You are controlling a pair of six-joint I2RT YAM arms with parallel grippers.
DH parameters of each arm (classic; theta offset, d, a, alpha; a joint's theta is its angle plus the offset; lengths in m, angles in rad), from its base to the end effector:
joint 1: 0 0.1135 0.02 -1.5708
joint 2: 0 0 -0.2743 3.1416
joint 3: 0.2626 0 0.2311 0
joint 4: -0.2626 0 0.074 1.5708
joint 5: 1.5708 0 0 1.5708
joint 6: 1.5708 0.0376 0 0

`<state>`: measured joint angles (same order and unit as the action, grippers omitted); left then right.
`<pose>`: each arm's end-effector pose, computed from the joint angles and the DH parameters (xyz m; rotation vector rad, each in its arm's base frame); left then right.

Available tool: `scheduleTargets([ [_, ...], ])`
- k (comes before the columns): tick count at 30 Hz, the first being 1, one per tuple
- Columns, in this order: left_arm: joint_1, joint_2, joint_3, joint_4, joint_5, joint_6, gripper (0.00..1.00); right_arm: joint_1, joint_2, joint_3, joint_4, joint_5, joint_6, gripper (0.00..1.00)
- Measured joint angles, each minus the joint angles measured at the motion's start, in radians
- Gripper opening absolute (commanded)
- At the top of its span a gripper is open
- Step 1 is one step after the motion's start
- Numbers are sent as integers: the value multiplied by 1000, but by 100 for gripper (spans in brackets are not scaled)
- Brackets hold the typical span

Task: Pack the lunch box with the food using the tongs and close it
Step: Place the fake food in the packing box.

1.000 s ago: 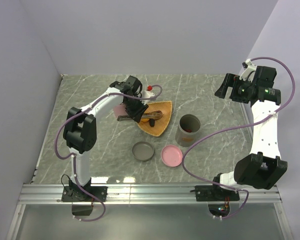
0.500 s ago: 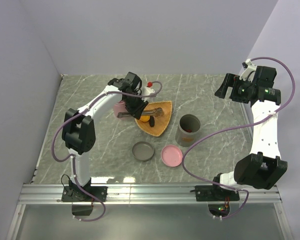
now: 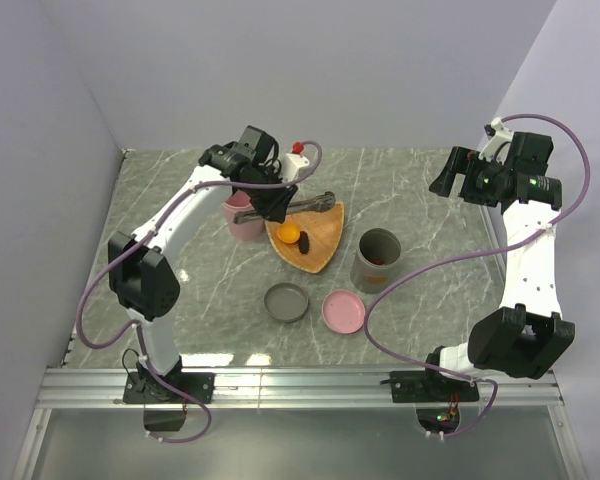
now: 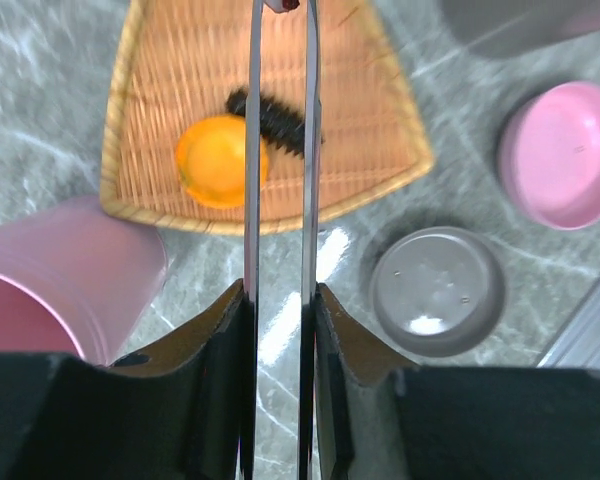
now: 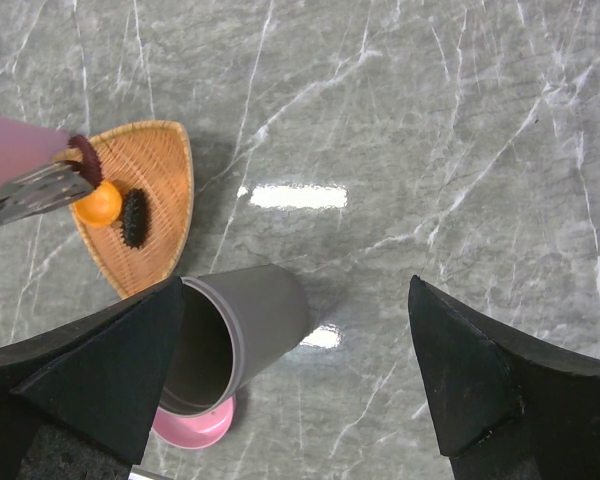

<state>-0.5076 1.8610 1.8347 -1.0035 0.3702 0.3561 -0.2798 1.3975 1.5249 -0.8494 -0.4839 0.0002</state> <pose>0.3249 -0.1963 0.3370 1.2020 2.2879 -0.5360 0.2614 -0.0569 0.4007 0.0644 2.2240 0.4011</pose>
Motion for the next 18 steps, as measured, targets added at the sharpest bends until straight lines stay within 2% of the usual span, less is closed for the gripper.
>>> scheduleTargets([
  [5,-48,-40,77,-17,29,-13,0,0,0,0,0,0,0,100],
  [9,-128,-79,121,-19,50,-26,0,0,0,0,0,0,0,100],
  [18,-257,-106,116,-30,80,-53,2,0,0,0,0,1,0,100],
])
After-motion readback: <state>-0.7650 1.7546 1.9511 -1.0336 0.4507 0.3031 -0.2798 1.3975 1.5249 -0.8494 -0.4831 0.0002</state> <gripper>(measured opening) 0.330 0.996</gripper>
